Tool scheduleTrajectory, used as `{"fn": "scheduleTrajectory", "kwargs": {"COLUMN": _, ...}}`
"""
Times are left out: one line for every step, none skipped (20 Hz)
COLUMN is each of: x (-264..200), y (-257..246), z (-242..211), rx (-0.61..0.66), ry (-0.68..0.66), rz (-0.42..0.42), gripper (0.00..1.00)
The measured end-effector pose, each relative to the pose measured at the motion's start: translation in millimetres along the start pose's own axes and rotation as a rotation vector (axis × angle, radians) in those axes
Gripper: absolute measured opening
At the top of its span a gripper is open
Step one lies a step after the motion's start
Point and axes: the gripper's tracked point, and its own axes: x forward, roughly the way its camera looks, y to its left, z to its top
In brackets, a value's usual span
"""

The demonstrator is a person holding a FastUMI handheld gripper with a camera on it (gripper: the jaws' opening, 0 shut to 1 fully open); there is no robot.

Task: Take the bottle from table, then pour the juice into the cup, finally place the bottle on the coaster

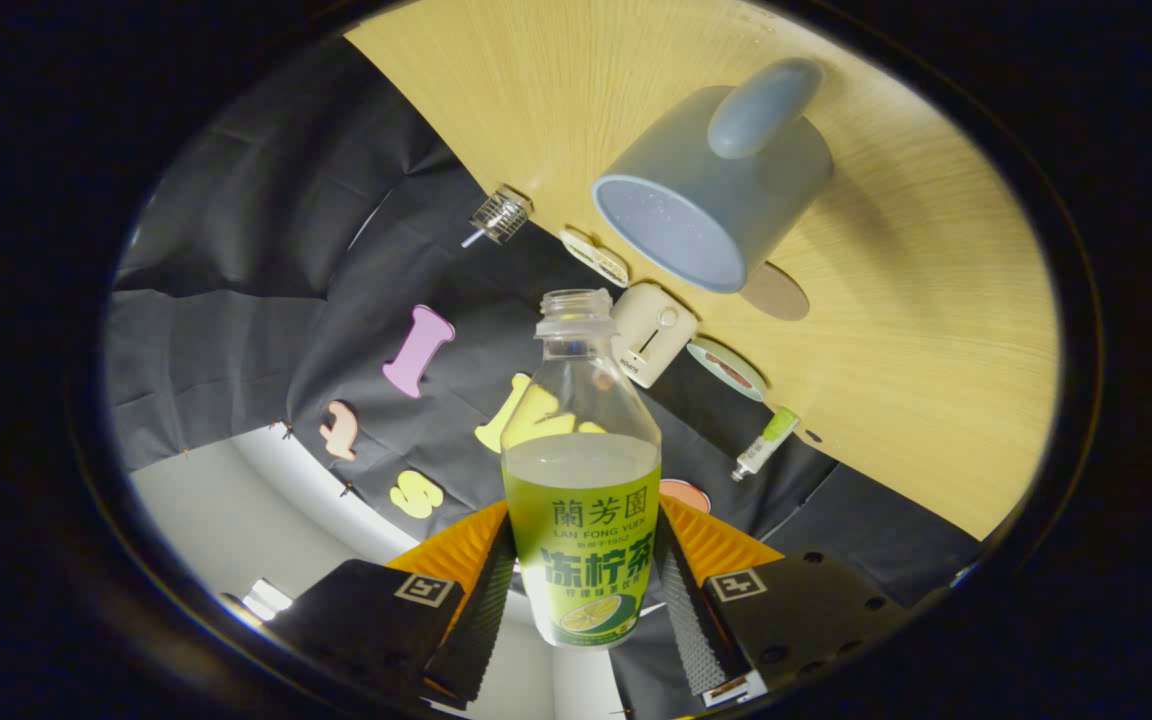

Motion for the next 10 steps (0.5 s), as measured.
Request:
{"fn": "scheduleTrajectory", "kwargs": {"x": -1, "y": 0, "z": 0, "rx": -0.008, "ry": -0.005, "rz": -0.005, "gripper": 0.77}}
{"fn": "scheduleTrajectory", "kwargs": {"x": -1, "y": -2, "z": 0, "rx": -0.023, "ry": -0.009, "rz": -0.01, "gripper": 0.77}}
{"fn": "scheduleTrajectory", "kwargs": {"x": -1, "y": -2, "z": -1, "rx": -0.047, "ry": -0.009, "rz": -0.01, "gripper": 0.77}}
{"fn": "scheduleTrajectory", "kwargs": {"x": 0, "y": 0, "z": -5, "rx": -0.075, "ry": -0.002, "rz": -0.008, "gripper": 0.77}}
{"fn": "scheduleTrajectory", "kwargs": {"x": 2, "y": -2, "z": -11, "rx": -0.107, "ry": 0.016, "rz": -0.009, "gripper": 0.77}}
{"fn": "scheduleTrajectory", "kwargs": {"x": 4, "y": -4, "z": -17, "rx": -0.129, "ry": 0.033, "rz": -0.013, "gripper": 0.77}}
{"fn": "scheduleTrajectory", "kwargs": {"x": 4, "y": -9, "z": -20, "rx": -0.142, "ry": 0.044, "rz": -0.023, "gripper": 0.77}}
{"fn": "scheduleTrajectory", "kwargs": {"x": 5, "y": -11, "z": -20, "rx": -0.152, "ry": 0.049, "rz": -0.032, "gripper": 0.77}}
{"fn": "scheduleTrajectory", "kwargs": {"x": 6, "y": -13, "z": -21, "rx": -0.169, "ry": 0.051, "rz": -0.041, "gripper": 0.77}}
{"fn": "scheduleTrajectory", "kwargs": {"x": 5, "y": -16, "z": -22, "rx": -0.204, "ry": 0.056, "rz": -0.051, "gripper": 0.77}}
